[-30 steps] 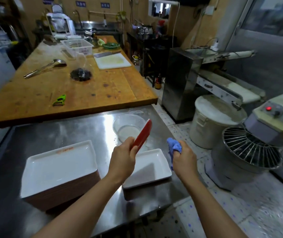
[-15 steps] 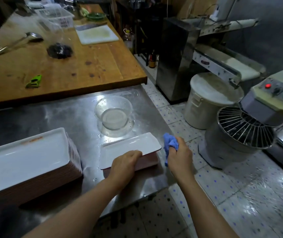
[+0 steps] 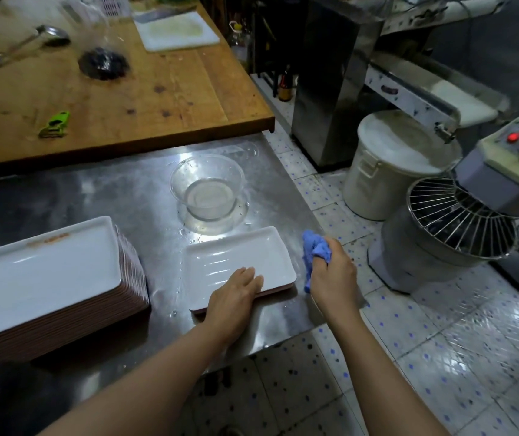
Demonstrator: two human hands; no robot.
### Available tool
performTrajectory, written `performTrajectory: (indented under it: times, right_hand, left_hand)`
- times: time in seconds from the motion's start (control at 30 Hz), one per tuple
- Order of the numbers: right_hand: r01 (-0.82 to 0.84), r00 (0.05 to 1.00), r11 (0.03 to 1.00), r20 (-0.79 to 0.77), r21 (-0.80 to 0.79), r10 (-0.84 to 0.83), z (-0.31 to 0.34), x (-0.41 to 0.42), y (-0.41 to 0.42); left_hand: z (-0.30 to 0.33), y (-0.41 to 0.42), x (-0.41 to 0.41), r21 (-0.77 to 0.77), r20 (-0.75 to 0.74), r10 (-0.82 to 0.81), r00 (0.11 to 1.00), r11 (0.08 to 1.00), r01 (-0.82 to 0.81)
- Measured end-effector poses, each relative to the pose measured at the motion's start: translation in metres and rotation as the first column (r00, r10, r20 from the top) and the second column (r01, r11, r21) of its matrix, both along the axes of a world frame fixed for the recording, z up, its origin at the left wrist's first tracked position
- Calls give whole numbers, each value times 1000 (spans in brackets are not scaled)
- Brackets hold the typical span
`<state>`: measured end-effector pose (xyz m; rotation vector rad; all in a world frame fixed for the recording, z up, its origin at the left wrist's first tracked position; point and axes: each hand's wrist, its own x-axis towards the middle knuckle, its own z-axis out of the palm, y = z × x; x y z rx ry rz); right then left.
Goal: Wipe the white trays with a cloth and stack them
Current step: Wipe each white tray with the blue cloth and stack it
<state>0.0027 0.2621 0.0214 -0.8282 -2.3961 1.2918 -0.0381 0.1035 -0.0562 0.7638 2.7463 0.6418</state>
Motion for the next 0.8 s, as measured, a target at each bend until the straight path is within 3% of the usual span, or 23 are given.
performTrajectory:
  times: [0.2, 0.33, 0.63, 0.8]
  right_hand:
    - [-4, 1000, 1000, 8, -8, 4, 1, -5, -9]
    - [-30, 999, 1000, -18, -3, 30, 9, -11, -22]
    - [-208, 976, 975, -82, -83, 201, 40, -30, -92]
    - [-333, 940, 935, -123, -126, 318, 52, -37, -148]
  left_hand:
    - [8, 0, -2, -111, 22, -29, 999, 993, 31]
    - [22, -6, -8, -124, 95, 56, 994, 991, -44]
    - [90, -81, -15, 44, -46, 328, 944, 944, -326]
    - [115, -151, -13, 138, -136, 533, 835, 845, -517]
